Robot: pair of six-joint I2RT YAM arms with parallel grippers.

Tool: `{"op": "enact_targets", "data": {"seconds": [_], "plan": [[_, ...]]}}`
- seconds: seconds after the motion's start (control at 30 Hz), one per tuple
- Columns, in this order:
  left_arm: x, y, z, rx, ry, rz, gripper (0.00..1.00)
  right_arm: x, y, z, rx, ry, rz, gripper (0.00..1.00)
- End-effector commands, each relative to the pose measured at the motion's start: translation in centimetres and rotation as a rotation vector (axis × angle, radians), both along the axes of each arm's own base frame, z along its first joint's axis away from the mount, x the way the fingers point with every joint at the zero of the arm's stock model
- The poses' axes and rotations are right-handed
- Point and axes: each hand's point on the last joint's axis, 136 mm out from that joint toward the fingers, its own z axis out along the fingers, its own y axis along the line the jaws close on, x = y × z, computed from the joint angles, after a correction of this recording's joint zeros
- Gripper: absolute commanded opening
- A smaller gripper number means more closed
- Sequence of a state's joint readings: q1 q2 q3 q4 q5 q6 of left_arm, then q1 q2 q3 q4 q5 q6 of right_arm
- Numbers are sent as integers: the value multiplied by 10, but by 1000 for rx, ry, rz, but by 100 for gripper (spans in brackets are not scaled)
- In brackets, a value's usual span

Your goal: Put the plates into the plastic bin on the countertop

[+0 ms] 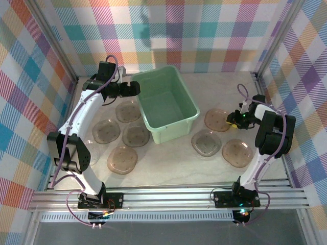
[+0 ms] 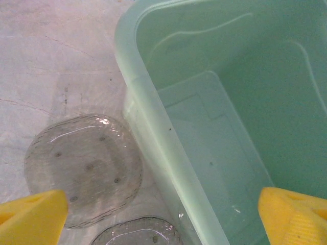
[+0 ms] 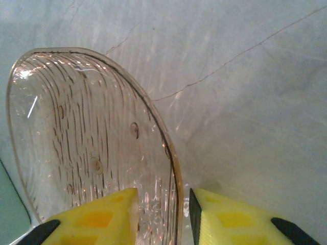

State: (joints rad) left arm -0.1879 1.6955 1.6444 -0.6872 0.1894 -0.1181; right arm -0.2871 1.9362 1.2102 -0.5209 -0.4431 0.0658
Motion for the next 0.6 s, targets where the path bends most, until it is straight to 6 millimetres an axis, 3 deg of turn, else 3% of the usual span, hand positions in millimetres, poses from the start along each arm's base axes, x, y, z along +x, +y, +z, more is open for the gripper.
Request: {"op": "enact_targets", "data": {"seconds": [0.0, 0.57], "plan": [[-4, 1, 0, 34, 14, -12, 96, -1, 8, -4, 26, -3, 24, 30], [-9, 5, 0, 46, 40, -5, 96, 8, 10, 3, 47, -53, 14, 9]]}}
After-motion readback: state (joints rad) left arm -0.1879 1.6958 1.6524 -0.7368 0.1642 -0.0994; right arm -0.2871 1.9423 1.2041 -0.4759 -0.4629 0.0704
